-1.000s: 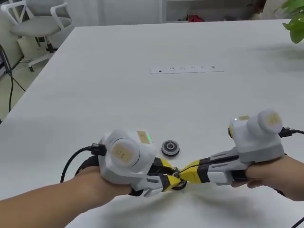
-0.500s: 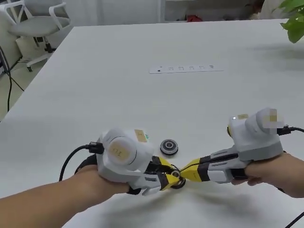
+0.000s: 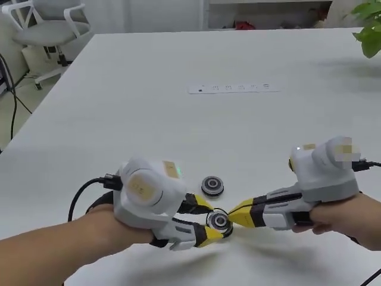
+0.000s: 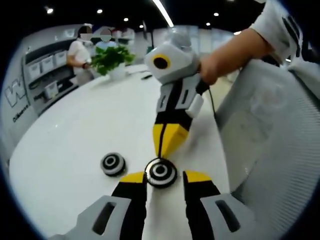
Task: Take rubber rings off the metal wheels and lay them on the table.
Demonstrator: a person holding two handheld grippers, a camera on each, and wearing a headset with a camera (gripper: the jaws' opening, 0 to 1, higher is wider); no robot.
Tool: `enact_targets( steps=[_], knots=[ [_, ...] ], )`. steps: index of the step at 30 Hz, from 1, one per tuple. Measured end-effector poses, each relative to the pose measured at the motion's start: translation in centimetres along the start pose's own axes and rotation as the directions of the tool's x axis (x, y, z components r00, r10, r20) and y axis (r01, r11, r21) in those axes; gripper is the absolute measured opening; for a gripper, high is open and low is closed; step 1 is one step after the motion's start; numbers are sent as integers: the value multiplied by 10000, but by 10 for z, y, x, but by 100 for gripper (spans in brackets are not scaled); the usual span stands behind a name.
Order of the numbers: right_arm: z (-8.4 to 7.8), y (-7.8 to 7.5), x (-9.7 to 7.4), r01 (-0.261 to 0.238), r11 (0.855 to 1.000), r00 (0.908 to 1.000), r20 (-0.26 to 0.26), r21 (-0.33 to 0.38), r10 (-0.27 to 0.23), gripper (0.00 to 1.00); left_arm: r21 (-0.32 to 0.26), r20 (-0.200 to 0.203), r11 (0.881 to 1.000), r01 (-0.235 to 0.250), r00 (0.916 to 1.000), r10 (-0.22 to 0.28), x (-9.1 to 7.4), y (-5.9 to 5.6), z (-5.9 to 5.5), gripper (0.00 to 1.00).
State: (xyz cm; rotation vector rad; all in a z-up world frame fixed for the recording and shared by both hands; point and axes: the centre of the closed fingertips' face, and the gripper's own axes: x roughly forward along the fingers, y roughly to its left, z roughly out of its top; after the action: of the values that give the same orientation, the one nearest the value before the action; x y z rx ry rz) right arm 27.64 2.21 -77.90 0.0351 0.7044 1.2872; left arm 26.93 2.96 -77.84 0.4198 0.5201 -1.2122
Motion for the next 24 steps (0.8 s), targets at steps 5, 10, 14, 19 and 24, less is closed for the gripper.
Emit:
enact_targets(
  steps=[5, 10, 14, 19, 24],
  knots=[
    [3, -1, -1, 26, 10000, 10000, 70, 27, -26, 0, -77, 88, 9999, 70, 9999, -70, -8, -2, 0, 39],
    [5, 0, -1, 4, 10000, 9999, 113, 48, -4, 0, -221, 270, 9997, -63, 9996, 69, -18, -1, 1, 43],
    [8, 2, -1, -42, 10000, 9999, 151, 28, 41, 0, -333, 407, 9993, -165, 9990, 179, -26, 1, 2, 46],
    [11, 4, 0, -113, 9999, 9998, 182, 9, 113, 0, -522, 504, 9984, -234, 9984, 260, -36, 0, 0, 51],
    [12, 5, 0, -137, 9999, 9998, 167, -18, 138, 0, -651, 562, 9972, -373, 9976, 410, -46, 1, -3, 54]
  ],
)
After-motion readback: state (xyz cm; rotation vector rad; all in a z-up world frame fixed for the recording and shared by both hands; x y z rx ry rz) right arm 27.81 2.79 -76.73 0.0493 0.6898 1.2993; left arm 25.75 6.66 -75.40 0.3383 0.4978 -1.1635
